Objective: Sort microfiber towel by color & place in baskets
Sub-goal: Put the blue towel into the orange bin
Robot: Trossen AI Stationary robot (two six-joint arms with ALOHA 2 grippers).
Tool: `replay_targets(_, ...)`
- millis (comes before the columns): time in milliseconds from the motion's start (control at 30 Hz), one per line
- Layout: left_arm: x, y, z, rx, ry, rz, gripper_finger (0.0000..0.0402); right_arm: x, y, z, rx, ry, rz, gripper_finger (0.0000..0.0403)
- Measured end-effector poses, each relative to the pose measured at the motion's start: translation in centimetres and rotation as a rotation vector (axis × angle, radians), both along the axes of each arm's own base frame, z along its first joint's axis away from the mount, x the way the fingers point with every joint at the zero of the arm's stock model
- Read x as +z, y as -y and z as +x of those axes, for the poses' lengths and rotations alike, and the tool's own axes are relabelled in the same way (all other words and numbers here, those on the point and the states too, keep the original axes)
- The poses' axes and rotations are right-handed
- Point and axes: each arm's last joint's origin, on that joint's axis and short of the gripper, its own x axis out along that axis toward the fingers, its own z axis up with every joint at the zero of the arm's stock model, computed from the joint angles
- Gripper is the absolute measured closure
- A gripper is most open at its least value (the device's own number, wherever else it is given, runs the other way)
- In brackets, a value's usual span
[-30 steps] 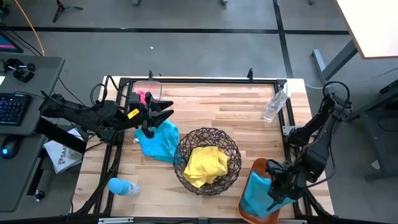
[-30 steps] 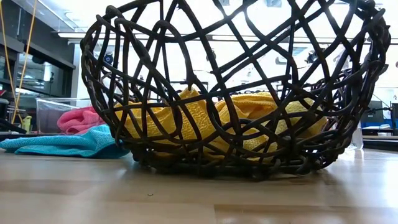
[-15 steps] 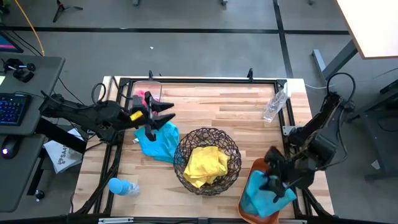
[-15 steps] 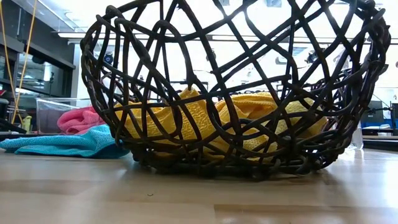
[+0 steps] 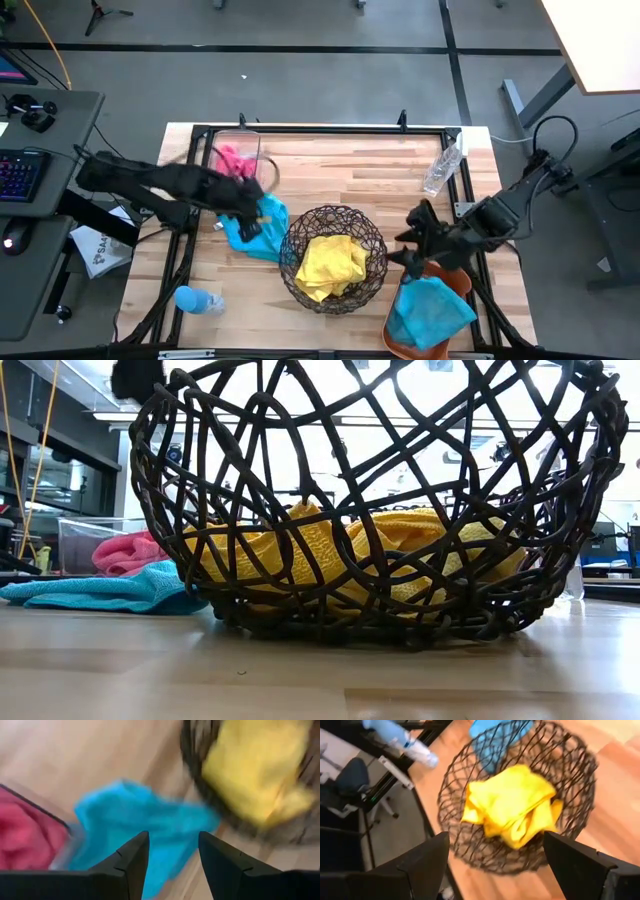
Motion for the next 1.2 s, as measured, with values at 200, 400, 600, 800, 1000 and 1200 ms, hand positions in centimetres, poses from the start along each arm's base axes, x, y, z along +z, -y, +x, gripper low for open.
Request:
replay_targets(200, -7.0, 2.1, 1.0, -0.129, -0.158, -0.035, 0.0245, 0.0, 1.3, 0.9, -0.001, -0.011, -0.006, 0.0087)
replay_targets(400, -11.5, 2.8, 0.1, -0.208, -0.128, 0.008, 0.0245, 0.0, 1.4, 1.1, 0.007, -0.019, 0.01, 0.0087)
replay_targets(600, -14.4, 2.7, 0.1, -0.414, -0.106, 0.126, 0.0245, 0.0, 1.4, 1.1, 0.002, -0.019, 0.015, 0.0087)
replay_targets(800, -15.1, 1.6, 0.6, -0.454, -0.131, 0.193, 0.0226, 0.0, 1.4, 1.1, -0.015, -0.02, 0.034, 0.0087)
replay_targets(1000, -15.0, 1.0, 0.8, -0.531, -0.144, 0.227, 0.0189, 0.0, 1.4, 1.0, -0.012, -0.026, 0.048, 0.0087)
replay_targets(1200, -15.2, 0.0, 1.4, -0.538, -0.137, 0.258, 0.0167, 0.0, 1.4, 1.0, -0.011, -0.027, 0.048, 0.0087)
